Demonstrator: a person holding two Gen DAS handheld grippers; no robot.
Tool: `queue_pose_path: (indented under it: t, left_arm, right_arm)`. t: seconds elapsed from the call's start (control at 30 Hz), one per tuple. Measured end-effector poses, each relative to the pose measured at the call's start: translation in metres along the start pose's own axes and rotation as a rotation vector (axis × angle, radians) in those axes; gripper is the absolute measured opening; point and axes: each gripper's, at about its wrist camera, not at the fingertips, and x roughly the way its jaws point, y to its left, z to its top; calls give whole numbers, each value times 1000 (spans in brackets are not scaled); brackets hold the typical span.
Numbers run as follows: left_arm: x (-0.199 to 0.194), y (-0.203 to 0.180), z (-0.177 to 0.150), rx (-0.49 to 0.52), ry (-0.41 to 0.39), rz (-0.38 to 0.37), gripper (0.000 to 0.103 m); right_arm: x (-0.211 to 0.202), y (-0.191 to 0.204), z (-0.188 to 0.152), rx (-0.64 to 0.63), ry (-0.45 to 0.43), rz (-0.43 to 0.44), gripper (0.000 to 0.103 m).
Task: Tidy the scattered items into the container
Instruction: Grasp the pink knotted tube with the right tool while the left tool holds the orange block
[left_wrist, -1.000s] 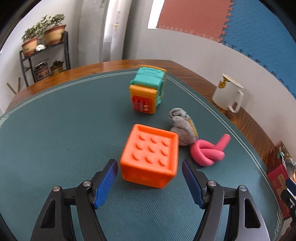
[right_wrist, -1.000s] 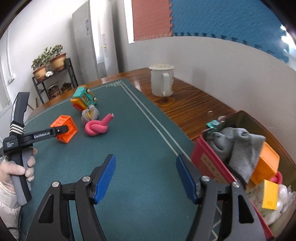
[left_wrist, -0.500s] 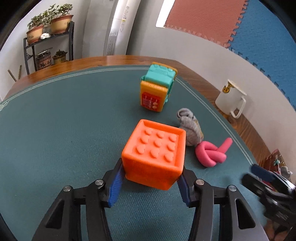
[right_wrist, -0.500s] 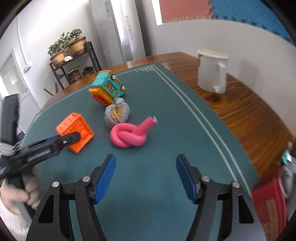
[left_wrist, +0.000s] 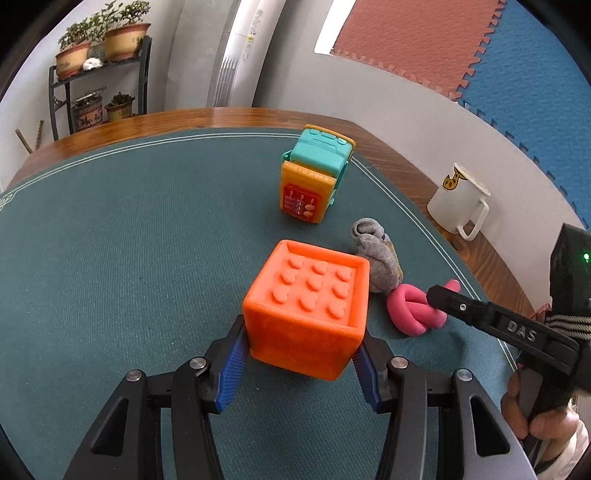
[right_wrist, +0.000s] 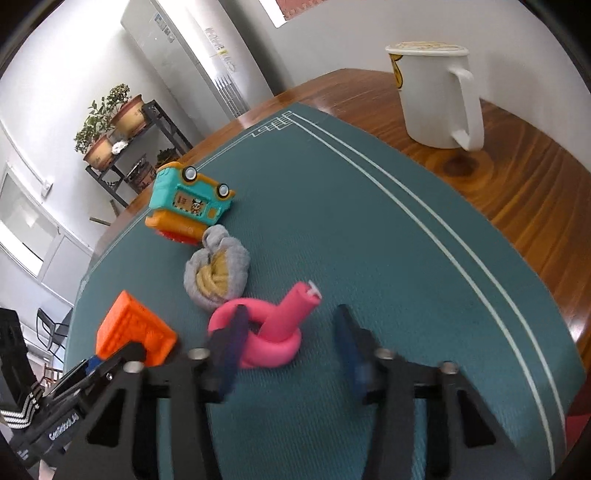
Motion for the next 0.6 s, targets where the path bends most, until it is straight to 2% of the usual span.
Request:
queue_pose_path:
  t: [0.03,0.13,0.37,0.6]
  left_arm:
    - [1,0,0,1,1,0,54]
    - [1,1,-1,4,4,1,54]
    - [5,-8,-1,-2,2,8,54]
    - [1,-17,-1,32,-25,-9,54]
  right_arm:
    - [-1,2,0,-14,-2,-1,30]
    - [-11,9,-3,-61,-32,-18,24]
    - [-62,21,-14,-123,-156,-55,23]
    - [-113,0,-33,-92,-217,-110,23]
